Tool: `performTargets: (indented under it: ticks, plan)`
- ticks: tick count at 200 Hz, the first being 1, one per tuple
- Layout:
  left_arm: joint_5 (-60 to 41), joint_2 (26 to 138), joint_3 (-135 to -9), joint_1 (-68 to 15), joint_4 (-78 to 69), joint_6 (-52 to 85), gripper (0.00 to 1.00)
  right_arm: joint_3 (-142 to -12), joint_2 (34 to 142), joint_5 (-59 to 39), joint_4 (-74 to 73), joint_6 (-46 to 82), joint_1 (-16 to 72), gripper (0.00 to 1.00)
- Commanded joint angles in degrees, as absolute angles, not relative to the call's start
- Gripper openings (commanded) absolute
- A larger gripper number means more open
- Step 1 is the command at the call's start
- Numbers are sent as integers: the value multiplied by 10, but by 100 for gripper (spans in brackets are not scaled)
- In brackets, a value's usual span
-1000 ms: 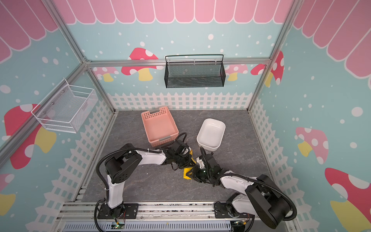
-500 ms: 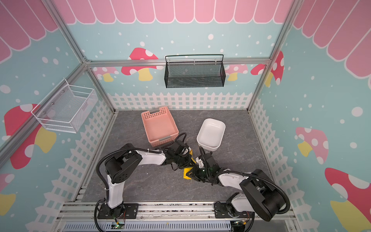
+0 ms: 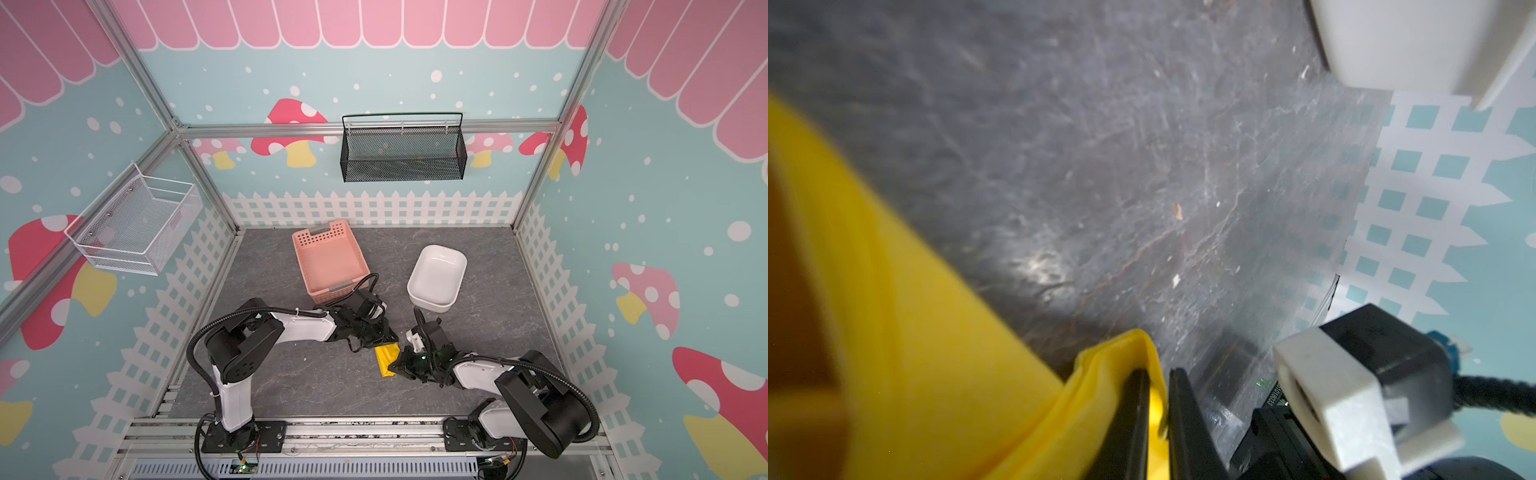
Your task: Place the utensils on the paper napkin and roll it up
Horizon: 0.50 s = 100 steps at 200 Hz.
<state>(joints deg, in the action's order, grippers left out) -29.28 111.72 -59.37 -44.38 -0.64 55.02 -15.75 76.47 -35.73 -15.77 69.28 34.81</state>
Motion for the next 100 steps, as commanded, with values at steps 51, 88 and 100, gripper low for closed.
performTargets:
  ticks: [51, 88, 100]
  plan:
    - [-245, 1064, -653, -408, 136, 477, 23, -143, 799, -369, -131, 651, 347, 0]
    - [-223, 1080, -719, -404, 222, 422, 25, -144, 806, -372, -126, 650, 348, 0]
    - [-211, 1090, -735, -405, 246, 408, 24, -146, 807, -371, -125, 638, 347, 0]
